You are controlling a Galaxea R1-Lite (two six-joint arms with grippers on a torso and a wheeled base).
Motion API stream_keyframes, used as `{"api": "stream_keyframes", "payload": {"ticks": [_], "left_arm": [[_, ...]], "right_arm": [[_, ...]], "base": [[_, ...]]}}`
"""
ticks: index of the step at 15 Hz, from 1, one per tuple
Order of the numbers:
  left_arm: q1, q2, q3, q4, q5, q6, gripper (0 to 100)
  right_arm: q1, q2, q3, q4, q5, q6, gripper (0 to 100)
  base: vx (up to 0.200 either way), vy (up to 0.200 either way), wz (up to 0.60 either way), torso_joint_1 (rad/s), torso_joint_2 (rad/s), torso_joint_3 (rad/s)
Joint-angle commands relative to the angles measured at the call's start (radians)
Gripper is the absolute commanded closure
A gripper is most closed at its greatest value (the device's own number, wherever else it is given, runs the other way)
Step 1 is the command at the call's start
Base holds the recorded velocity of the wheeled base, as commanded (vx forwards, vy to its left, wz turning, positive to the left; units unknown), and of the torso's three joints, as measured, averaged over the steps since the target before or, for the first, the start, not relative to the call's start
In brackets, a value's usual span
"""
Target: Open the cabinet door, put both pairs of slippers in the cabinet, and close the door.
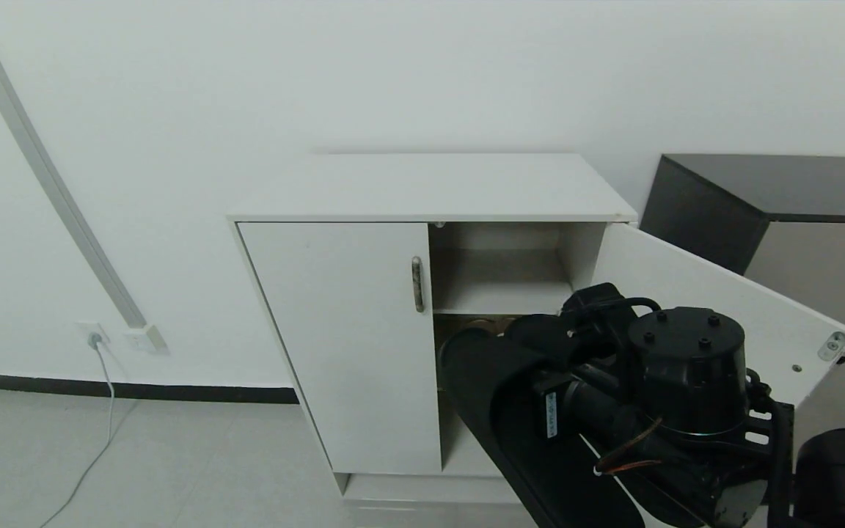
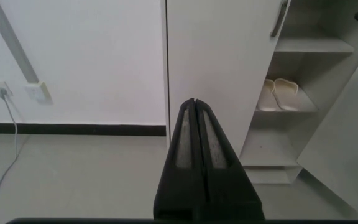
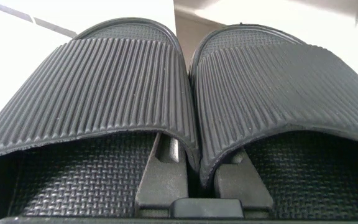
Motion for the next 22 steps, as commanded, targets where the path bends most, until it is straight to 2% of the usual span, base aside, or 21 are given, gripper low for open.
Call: {"api": "stream_keyframes", "payload": {"ticks": [1,9,15,19,22], "left_arm": [[0.0,0.001,0.0,0.0,0.0,0.0,100],[0.0,0.001,0.0,0.0,0.0,0.0,100],[0.0,0.001,0.0,0.0,0.0,0.0,100],[0.0,0.001,0.0,0.0,0.0,0.0,100],[0.0,0.001,0.0,0.0,0.0,0.0,100]], "right_arm": [[0.0,0.0,0.001,0.0,0.0,0.0,100],[0.0,0.003,0.006,0.0,0.001,0.0,100],[0.0,0.005,0.005,0.0,0.0,0.0,100],[-0.003,0.018,0.003,-0.004,-0.002,-0.002,100],[-0.01,0.061,0.006,-0.068,-0.006,-0.051,100]], "base": [[0.0,0.0,0.0,-0.159,0.49,0.32],[0.0,0.0,0.0,-0.127,0.47,0.338],[0.0,0.0,0.0,-0.048,0.44,0.383],[0.0,0.0,0.0,-0.001,0.12,0.11],[0.0,0.0,0.0,0.0,0.0,0.0]]}}
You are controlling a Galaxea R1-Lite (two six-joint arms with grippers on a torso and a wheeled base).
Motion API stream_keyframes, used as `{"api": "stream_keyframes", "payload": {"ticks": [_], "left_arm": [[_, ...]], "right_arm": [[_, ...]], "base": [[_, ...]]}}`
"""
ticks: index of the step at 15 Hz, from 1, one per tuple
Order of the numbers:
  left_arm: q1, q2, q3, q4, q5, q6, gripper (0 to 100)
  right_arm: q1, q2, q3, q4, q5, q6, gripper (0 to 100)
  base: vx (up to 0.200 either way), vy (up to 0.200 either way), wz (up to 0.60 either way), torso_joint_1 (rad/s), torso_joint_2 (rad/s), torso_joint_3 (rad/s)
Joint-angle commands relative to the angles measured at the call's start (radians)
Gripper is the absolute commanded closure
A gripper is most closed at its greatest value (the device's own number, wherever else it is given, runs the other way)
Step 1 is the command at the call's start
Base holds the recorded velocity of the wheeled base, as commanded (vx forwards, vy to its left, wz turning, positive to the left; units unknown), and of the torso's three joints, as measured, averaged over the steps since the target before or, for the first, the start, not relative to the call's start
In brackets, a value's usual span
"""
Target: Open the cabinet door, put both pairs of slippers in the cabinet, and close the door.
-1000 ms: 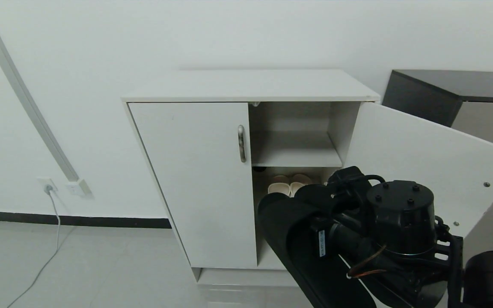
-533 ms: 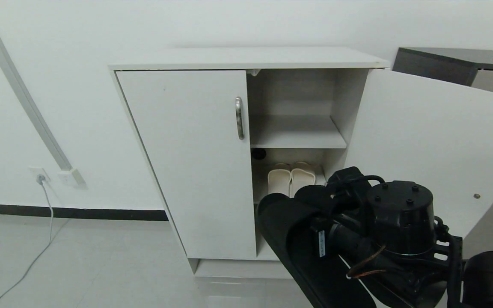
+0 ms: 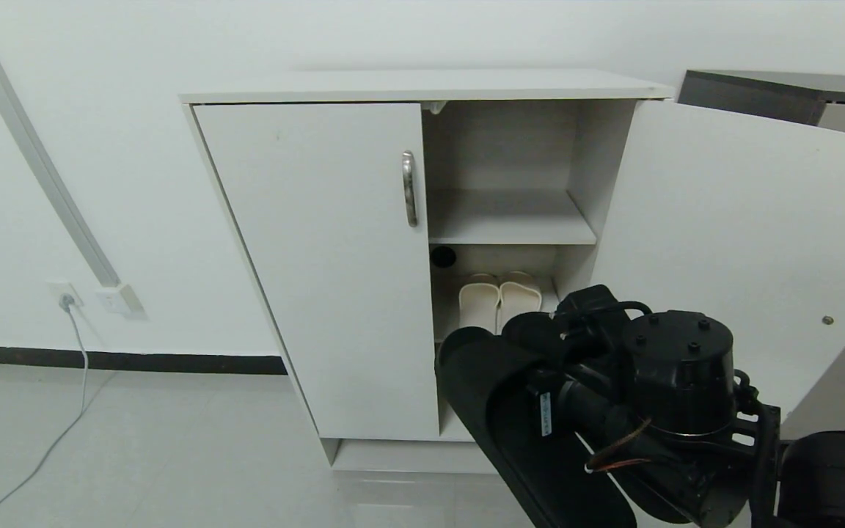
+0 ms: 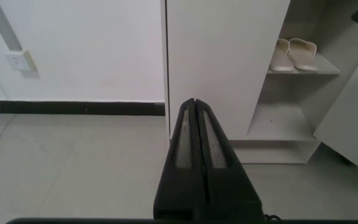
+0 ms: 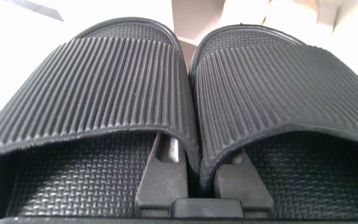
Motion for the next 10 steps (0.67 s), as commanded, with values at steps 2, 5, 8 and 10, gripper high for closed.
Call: {"api": "stream_keyframes", "payload": {"ticks": [2,5,8,10], "left_arm": [[0.0,0.001,0.0,0.0,0.001,0.0,100],[0.0,0.001,0.0,0.0,0.001,0.0,100],[0.0,0.001,0.0,0.0,0.001,0.0,100],[0.0,0.001,0.0,0.0,0.001,0.0,100]], "right_arm": [[-0.005,0.086,-0.037,-0.054,-0.075,-0.063,100],[0.006,0.194,-0.212,0.025,-0.25,-0.04,100],[0.024,0.247,-0.572,0.41,-0.379,0.109,100],[0.009,0.266,-0.755,0.587,-0.451,0.166,100]], "base": [[0.0,0.0,0.0,0.0,0.0,0.0],[0.0,0.0,0.0,0.0,0.0,0.0],[0.0,0.0,0.0,0.0,0.0,0.0],[0.0,0.0,0.0,0.0,0.0,0.0]]}}
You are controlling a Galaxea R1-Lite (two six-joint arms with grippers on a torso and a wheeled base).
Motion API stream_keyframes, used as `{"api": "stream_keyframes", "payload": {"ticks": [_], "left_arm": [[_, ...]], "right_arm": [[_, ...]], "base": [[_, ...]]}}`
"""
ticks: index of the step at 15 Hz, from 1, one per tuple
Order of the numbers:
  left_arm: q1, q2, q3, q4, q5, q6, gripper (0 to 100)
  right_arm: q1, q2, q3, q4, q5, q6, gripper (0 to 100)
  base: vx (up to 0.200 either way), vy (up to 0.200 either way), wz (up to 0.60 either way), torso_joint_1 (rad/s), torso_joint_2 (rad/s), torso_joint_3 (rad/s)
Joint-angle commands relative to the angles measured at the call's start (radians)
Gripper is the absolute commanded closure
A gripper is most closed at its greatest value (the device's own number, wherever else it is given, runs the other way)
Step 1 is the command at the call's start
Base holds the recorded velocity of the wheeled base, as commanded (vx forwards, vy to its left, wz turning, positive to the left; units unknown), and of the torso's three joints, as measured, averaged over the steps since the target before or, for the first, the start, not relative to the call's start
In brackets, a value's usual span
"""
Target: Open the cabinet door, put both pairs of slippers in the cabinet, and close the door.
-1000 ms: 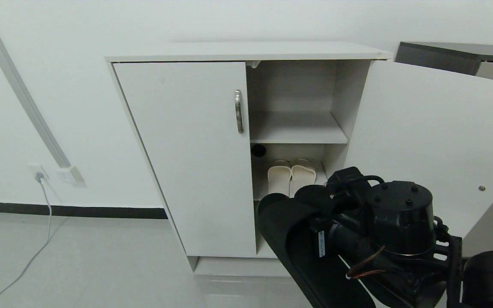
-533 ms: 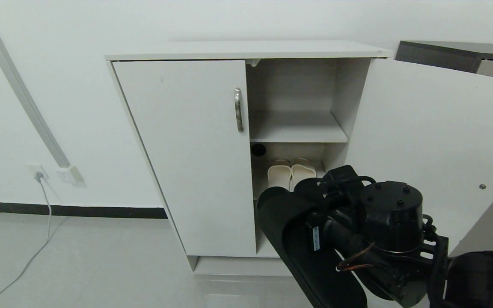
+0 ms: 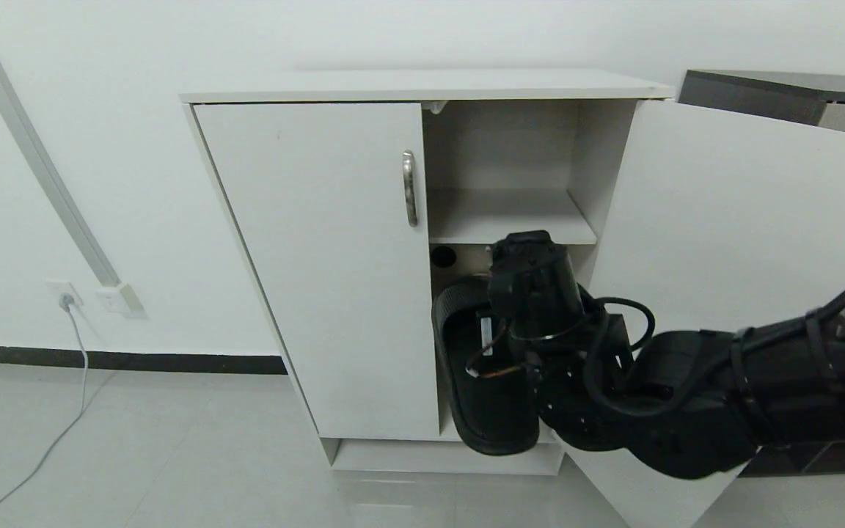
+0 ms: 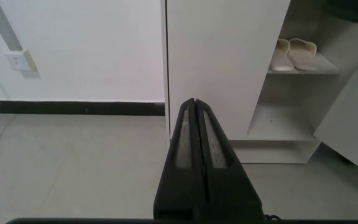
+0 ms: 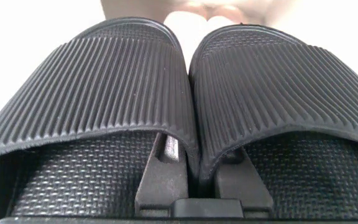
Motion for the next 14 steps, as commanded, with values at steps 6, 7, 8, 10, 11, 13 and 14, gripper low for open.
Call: {"api": "stream_keyframes", "payload": {"ticks": [6,7,8,10,11,13,14], "left_arm": [[0.0,0.001,0.0,0.0,0.001,0.0,100],[0.0,0.001,0.0,0.0,0.001,0.0,100],[0.0,0.001,0.0,0.0,0.001,0.0,100],[0.0,0.001,0.0,0.0,0.001,0.001,100],[0.0,0.001,0.0,0.0,0.001,0.001,100],[0.0,0.001,0.0,0.0,0.001,0.001,100],[0.0,0.001,0.0,0.0,0.001,0.001,100]], "right_arm": [[-0.068,0.052,-0.271,0.195,-0.079,0.053,100],[-0.068,0.052,-0.268,0.195,-0.077,0.055,100],[-0.068,0.052,-0.268,0.195,-0.077,0.055,100],[-0.068,0.052,-0.268,0.195,-0.077,0.055,100],[-0.068,0.052,-0.268,0.195,-0.076,0.055,100],[-0.068,0.052,-0.269,0.194,-0.076,0.053,100],[-0.068,0.052,-0.269,0.194,-0.076,0.053,100]], "base": [[0.0,0.0,0.0,0.0,0.0,0.0],[0.0,0.0,0.0,0.0,0.0,0.0],[0.0,0.0,0.0,0.0,0.0,0.0],[0.0,0.0,0.0,0.0,0.0,0.0],[0.2,0.0,0.0,-0.002,0.0,0.002],[0.2,0.0,0.0,0.002,0.0,0.0],[0.2,0.0,0.0,-0.012,0.0,0.007]]}}
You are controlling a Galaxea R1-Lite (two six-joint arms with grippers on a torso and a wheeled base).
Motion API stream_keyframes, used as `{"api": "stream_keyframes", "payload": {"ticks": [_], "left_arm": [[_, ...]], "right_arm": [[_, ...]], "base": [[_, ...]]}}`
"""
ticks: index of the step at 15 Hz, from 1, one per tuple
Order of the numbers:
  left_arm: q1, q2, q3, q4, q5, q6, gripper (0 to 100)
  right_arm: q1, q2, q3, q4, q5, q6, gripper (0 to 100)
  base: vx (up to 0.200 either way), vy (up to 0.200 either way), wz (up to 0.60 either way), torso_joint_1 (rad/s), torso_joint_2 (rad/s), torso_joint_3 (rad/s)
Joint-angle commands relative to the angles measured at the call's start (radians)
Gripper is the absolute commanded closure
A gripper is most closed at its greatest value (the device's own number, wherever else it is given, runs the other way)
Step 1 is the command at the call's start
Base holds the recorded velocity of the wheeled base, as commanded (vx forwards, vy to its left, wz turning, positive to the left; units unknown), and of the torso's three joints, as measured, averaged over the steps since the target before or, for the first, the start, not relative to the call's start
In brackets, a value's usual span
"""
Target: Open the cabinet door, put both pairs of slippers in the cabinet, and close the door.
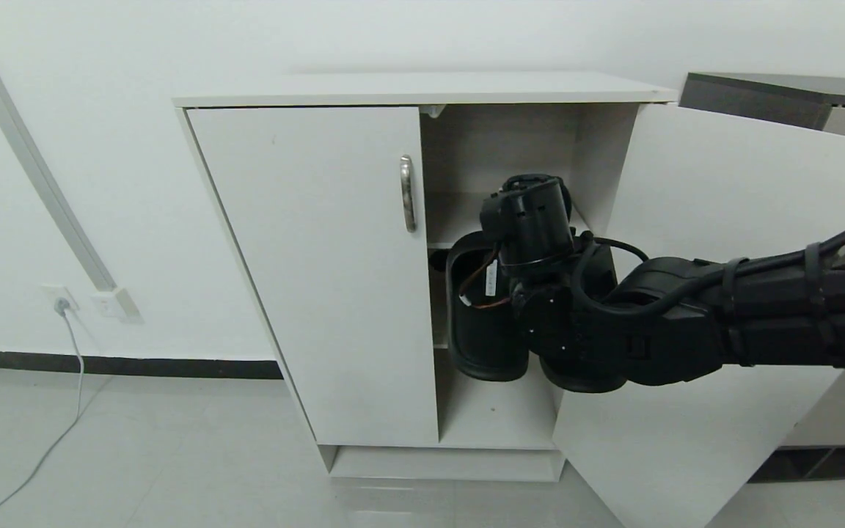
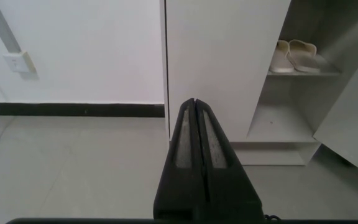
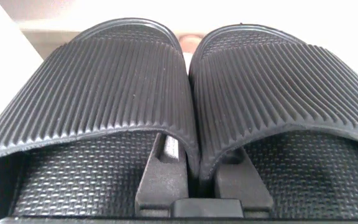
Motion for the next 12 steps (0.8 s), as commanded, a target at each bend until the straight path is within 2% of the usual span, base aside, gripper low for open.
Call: {"api": "stream_keyframes", "payload": {"ticks": [1,8,12], "left_arm": [[0.0,0.001,0.0,0.0,0.0,0.0,100],[0.0,0.001,0.0,0.0,-0.001,0.0,100],[0.0,0.001,0.0,0.0,0.0,0.0,100]], "right_arm": [[-0.001,-0.001,0.0,0.0,0.0,0.0,100],[-0.013,-0.003,-0.005,-0.003,0.0,-0.025,100],[-0.032,0.023,-0.03,-0.017,0.038,-0.063,100]], "base": [[0.2,0.0,0.0,0.012,0.0,0.002],[0.2,0.0,0.0,0.003,0.0,0.002],[0.0,0.0,0.0,0.0,0.0,0.0]]}}
